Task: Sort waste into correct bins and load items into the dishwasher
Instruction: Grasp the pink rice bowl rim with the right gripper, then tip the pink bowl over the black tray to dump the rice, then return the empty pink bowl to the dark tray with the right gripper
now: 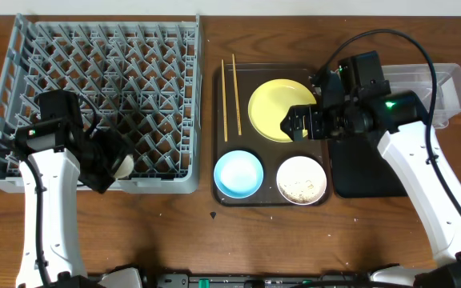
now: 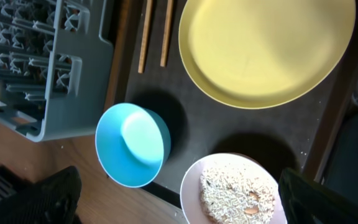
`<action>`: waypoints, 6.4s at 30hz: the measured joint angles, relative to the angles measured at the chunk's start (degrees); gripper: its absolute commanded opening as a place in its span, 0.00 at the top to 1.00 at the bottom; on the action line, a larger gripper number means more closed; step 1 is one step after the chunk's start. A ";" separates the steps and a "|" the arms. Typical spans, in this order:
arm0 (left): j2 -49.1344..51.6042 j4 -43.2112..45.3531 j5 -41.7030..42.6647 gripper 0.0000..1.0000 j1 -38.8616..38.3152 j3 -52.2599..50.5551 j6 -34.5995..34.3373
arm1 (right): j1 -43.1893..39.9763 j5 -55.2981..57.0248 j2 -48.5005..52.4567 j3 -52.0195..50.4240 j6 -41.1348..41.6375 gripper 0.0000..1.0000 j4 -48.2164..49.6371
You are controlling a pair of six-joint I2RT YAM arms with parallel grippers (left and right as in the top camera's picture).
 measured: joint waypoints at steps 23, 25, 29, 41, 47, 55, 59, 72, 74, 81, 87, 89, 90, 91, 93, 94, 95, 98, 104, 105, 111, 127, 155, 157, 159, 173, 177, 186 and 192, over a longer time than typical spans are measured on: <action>-4.81 3.04 14.78 0.10 -8.44 7.61 26.58 | 5.86 2.14 0.00 -0.17 2.38 0.28 -0.37; -6.78 2.86 15.08 0.10 -11.96 7.65 30.60 | 8.00 3.93 0.00 -0.76 4.11 0.41 -0.42; -8.96 2.69 14.45 0.10 -17.77 7.72 36.09 | 12.66 8.81 0.00 -3.91 9.68 0.46 -1.01; -7.52 2.80 12.50 0.11 -23.82 7.72 39.41 | 14.82 14.60 0.07 -18.62 22.97 0.60 10.69; -7.28 2.80 11.91 0.11 -24.02 7.72 40.00 | 15.61 13.77 2.23 -23.10 26.25 0.66 16.41; -7.26 2.67 11.69 0.11 -24.02 7.72 40.19 | 15.61 12.70 10.16 -22.88 27.74 0.98 17.73; -7.23 2.47 11.69 0.11 -24.02 7.72 40.19 | 15.61 14.14 9.22 -22.47 28.22 0.98 16.87; -7.23 2.40 11.69 0.10 -24.02 7.72 40.22 | 15.61 20.94 9.35 -21.40 25.59 0.99 12.07; -7.23 2.43 11.69 0.10 -24.02 7.72 40.19 | 15.61 20.09 9.35 -21.33 23.58 0.99 11.72; -7.23 2.38 11.50 0.01 -24.02 7.72 40.35 | 14.97 11.87 4.76 -19.45 17.00 0.99 11.74; -7.23 2.38 11.50 0.01 -24.02 7.72 40.39 | 8.26 2.73 -4.79 -18.80 13.73 0.99 11.93; -7.23 2.38 11.50 0.02 -24.02 7.72 40.37 | 3.85 -0.31 -7.30 -18.73 12.33 0.99 11.65; -7.23 2.38 11.50 0.02 -24.02 7.72 40.37 | 1.31 -1.81 -8.17 -18.73 11.52 0.99 11.43; -7.23 2.38 11.50 0.02 -24.02 7.72 40.37 | -1.70 -3.39 -8.87 -18.73 10.54 0.99 11.15; -7.23 2.38 11.50 0.02 -24.02 7.72 40.37 | -7.10 -6.34 -9.31 -18.73 8.70 0.99 10.40; -7.23 2.38 11.50 0.02 -24.02 7.72 40.37 | -10.16 -8.20 -9.27 -18.73 7.52 0.99 10.14; -7.23 2.38 11.50 0.02 -24.02 7.72 40.37 | -13.25 -10.08 -9.14 -18.73 6.38 0.99 10.08; -7.23 2.38 11.50 0.02 -24.02 7.72 40.37 | -21.86 -17.70 -8.39 -18.78 2.38 0.99 9.99; -7.23 2.38 11.50 0.02 -24.02 7.72 40.37 | -36.52 -32.39 -4.79 -19.69 -5.42 0.99 10.12; -7.23 2.36 11.50 0.02 -24.02 7.72 40.37 | -38.07 -34.23 -4.22 -19.80 -6.25 0.99 10.14; -7.23 2.38 11.50 0.02 -24.02 7.72 40.37 | -45.40 -43.19 -0.33 -21.49 -10.25 0.99 12.20; -7.23 2.38 11.50 0.02 -24.02 7.72 40.37 | -52.92 -58.18 0.83 -32.54 -15.54 0.99 19.54; -7.23 2.38 11.50 0.02 -24.02 7.72 40.37 | -55.19 -58.88 0.87 -32.70 -16.00 0.99 15.98; -7.23 2.38 11.50 0.02 -24.02 7.72 40.37 | -55.19 -58.23 0.87 -32.70 -15.54 0.99 14.56; -7.23 2.38 11.50 0.02 -24.02 7.72 40.39 | -55.19 -56.94 0.87 -32.70 -15.15 0.99 15.02; -7.23 2.36 11.52 0.02 -24.02 7.72 40.37 | -54.90 -55.84 0.87 -32.70 -17.55 0.99 11.63; -7.23 2.38 11.50 0.02 -24.02 7.72 40.37 | -54.64 -55.45 0.09 -32.70 -17.77 0.99 9.62; -7.23 2.36 11.50 0.02 -24.02 7.72 40.37 | -39.50 -41.35 -17.73 -32.70 -17.66 0.99 7.45; -7.23 2.40 11.50 0.02 -24.02 7.72 40.37 | -13.11 -21.68 -20.70 -32.70 -12.37 0.99 9.73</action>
